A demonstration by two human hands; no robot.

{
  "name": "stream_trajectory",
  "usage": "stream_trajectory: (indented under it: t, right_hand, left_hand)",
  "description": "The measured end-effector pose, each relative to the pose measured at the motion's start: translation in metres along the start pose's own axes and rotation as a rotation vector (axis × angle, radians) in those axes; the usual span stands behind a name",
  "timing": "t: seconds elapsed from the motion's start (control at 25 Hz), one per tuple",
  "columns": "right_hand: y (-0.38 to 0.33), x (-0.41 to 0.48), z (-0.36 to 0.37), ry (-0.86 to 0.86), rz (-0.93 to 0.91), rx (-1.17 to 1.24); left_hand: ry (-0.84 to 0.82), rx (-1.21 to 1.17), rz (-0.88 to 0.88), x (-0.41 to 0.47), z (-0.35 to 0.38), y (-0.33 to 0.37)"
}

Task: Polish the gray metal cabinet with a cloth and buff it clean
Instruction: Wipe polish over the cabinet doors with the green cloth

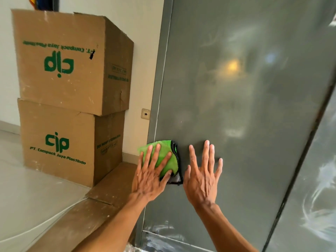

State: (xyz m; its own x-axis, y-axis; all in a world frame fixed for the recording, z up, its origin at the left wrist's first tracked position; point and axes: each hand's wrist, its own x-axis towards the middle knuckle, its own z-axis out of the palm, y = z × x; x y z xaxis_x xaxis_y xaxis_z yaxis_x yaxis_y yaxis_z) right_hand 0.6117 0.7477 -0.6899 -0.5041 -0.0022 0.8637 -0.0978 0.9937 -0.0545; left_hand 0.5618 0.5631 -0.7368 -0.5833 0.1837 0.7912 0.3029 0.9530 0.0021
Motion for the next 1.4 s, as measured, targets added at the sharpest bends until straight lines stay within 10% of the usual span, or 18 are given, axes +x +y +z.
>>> stream_trajectory:
  t: [0.52, 1.0, 1.4]
  right_hand:
    - [-0.003, 0.131, -0.055, 0.249, 0.188, 0.076]
    - [0.067, -0.020, -0.002, 0.051, -0.036, -0.001]
    - [0.062, -0.148, 0.064, -0.166, -0.182, -0.046]
  left_hand:
    - [0.271, -0.016, -0.059, 0.215, -0.134, 0.024]
    - [0.035, 0.005, 0.159, -0.030, 0.038, 0.081]
    - [-0.210, -0.074, -0.114, -0.162, 0.128, 0.097]
